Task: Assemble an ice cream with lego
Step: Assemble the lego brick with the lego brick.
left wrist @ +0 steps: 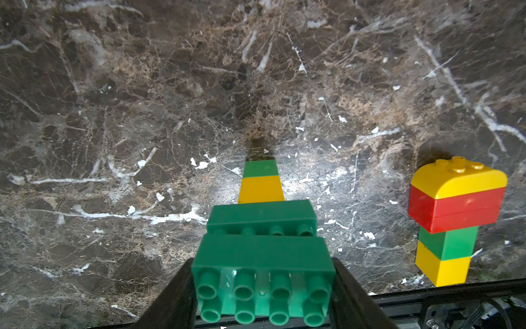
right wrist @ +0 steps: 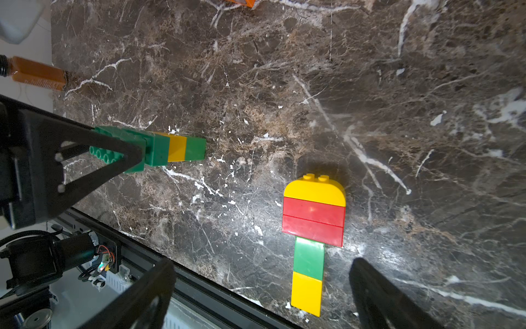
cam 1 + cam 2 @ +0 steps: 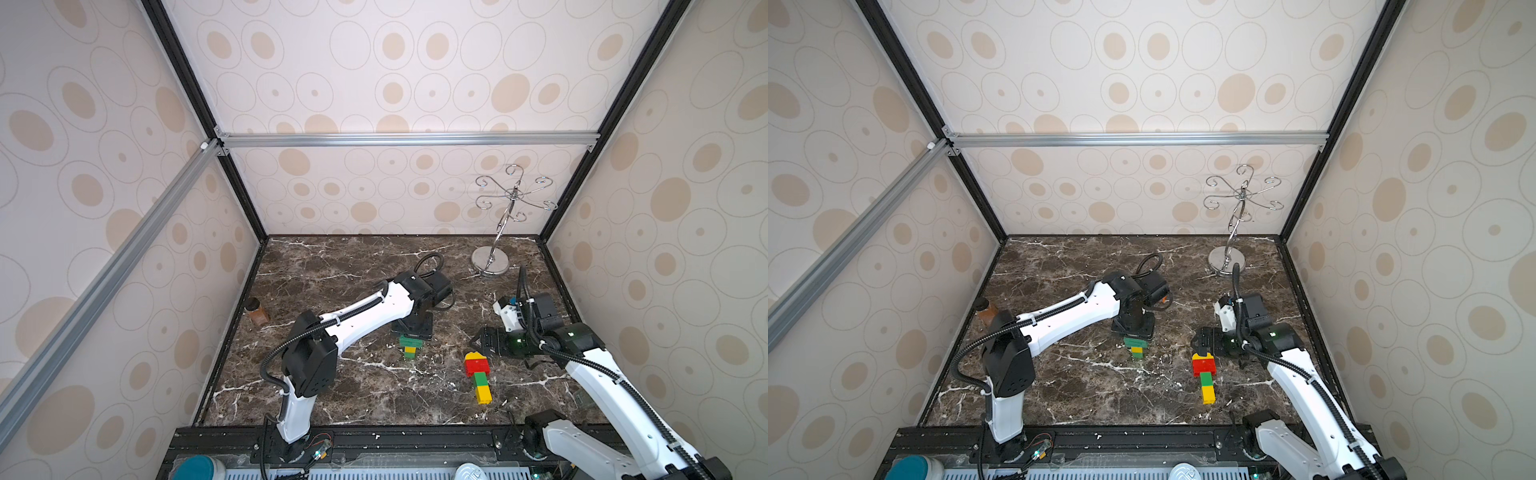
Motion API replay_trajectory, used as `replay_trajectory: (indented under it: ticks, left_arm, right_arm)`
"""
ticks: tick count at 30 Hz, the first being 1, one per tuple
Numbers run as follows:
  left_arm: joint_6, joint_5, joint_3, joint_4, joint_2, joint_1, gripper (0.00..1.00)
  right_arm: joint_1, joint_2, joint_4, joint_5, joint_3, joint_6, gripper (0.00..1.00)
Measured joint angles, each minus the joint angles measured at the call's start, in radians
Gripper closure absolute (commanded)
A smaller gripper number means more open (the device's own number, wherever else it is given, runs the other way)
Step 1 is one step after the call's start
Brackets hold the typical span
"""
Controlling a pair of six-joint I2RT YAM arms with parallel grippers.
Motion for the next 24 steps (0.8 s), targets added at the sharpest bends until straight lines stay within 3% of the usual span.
replay_trajectory:
  ticks: [24]
  left_arm:
    - [0.008, 0.015, 0.033, -0.016, 0.031, 0.008, 0.59]
  right_arm:
    - [-0.001, 0.000, 0.000, 0.000, -0.001, 0.000, 0.02]
